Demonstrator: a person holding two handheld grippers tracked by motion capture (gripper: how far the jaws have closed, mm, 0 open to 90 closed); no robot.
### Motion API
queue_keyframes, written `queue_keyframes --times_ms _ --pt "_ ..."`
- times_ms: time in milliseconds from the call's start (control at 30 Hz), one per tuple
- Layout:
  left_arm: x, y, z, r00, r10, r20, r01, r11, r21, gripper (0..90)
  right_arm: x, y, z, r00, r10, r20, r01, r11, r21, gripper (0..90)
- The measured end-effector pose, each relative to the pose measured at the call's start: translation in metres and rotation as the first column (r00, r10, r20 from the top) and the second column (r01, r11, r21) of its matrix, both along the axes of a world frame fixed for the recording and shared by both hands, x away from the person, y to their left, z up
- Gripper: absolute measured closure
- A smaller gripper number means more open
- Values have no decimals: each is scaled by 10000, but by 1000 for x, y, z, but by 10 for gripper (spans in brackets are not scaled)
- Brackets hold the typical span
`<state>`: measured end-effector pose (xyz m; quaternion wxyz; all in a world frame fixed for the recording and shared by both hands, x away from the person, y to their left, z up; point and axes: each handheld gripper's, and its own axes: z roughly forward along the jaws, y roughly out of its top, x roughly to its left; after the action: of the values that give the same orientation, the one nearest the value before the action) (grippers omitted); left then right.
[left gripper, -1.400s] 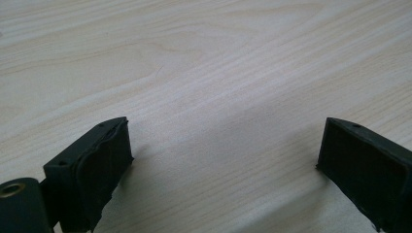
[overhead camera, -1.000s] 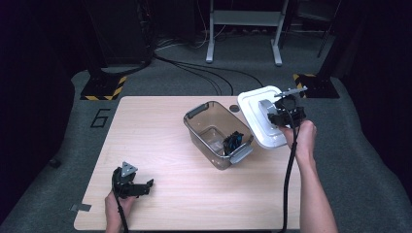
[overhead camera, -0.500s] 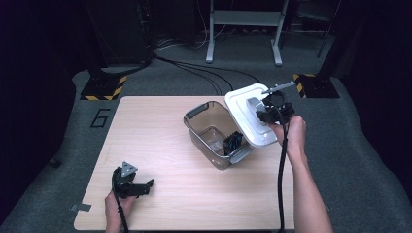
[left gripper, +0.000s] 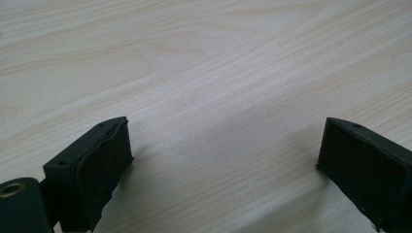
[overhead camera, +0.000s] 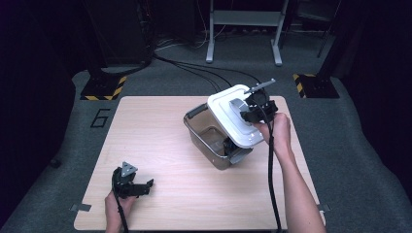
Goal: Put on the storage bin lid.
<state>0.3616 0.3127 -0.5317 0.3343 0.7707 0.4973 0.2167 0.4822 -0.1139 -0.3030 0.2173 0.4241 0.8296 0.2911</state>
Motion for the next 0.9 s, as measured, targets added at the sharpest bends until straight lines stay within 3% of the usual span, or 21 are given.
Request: queue_keyframes --times_ms 433,667,700,767,900 --pt "0 0 0 10000 -35 -5 35 10000 13 50 6 34 -9 9933 973 -618 -975 9952 5 666" --pt "0 0 0 10000 -38 1 38 10000 15 50 9 50 -16 9881 1134 -1035 -1146 9934 -57 666" --pt "0 0 0 10000 -45 -2 45 10000 20 50 10 51 -18 9876 1291 -895 -1303 9914 -77 665" --pt "0 0 0 10000 -40 0 40 10000 16 50 9 56 -19 9866 1154 -1151 -1171 9931 -85 665" --pt "0 0 0 10000 -31 7 31 10000 5 50 10 62 -21 9859 1164 -1199 -1208 9922 -308 665"
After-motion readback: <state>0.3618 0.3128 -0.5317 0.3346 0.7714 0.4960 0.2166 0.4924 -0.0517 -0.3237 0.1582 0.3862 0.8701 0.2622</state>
